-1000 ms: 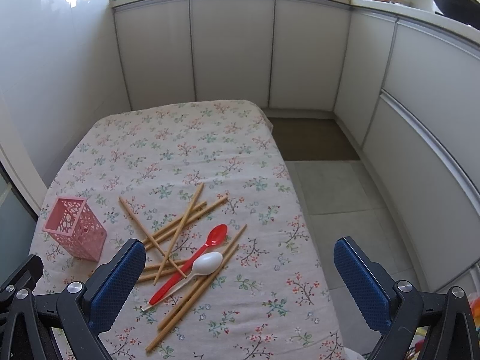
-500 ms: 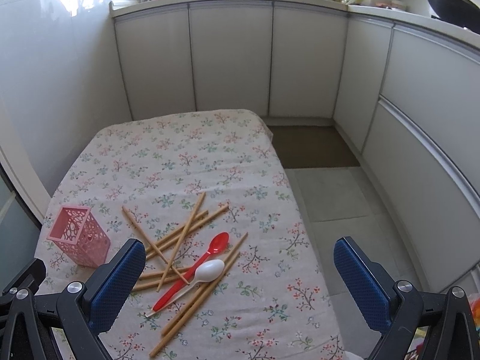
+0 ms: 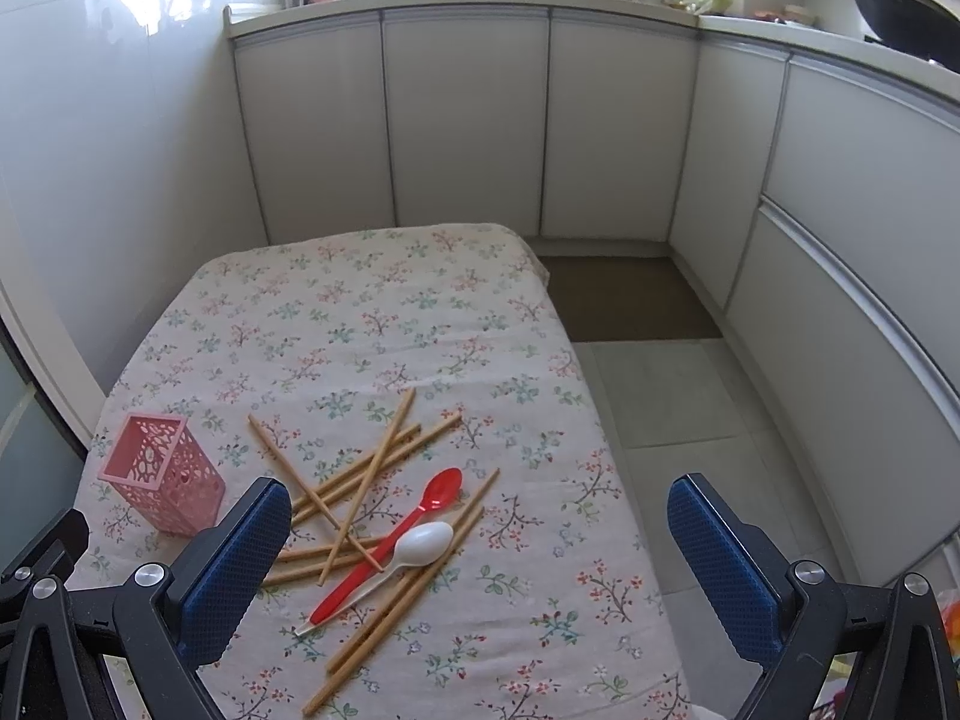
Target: Organize utensils
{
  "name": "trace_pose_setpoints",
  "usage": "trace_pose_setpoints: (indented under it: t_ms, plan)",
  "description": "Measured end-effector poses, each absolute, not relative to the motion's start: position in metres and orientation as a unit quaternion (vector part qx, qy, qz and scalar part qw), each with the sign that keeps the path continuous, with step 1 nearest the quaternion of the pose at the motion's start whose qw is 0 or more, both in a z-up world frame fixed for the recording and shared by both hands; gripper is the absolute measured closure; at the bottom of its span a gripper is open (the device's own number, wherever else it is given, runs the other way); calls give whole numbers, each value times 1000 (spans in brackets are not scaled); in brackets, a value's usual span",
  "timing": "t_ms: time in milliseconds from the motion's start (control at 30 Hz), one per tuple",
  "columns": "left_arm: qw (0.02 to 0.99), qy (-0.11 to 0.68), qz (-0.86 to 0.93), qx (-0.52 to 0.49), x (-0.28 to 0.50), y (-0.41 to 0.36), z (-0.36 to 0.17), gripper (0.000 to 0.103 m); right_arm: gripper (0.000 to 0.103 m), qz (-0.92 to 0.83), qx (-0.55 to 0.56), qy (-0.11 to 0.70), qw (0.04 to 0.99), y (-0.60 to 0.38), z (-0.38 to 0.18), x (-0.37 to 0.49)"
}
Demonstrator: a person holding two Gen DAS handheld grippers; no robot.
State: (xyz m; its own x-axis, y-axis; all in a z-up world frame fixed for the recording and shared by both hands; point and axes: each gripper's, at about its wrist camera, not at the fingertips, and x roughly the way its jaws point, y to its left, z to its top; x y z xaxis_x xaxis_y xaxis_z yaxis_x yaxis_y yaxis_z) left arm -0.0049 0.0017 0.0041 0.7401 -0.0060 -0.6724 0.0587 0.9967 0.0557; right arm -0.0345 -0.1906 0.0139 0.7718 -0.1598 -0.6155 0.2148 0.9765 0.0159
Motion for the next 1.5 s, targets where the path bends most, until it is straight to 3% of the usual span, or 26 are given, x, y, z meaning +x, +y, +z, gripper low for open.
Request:
trace_pose_setpoints:
  t_ms: [1100, 1500]
  plan:
    - [932, 361, -18, 35, -1, 5, 6, 1, 0, -106, 39, 330, 937, -192, 10, -31]
    - [924, 375, -49, 54, 63, -2, -13, 1, 0, -92, 56, 371, 922, -218, 0, 15]
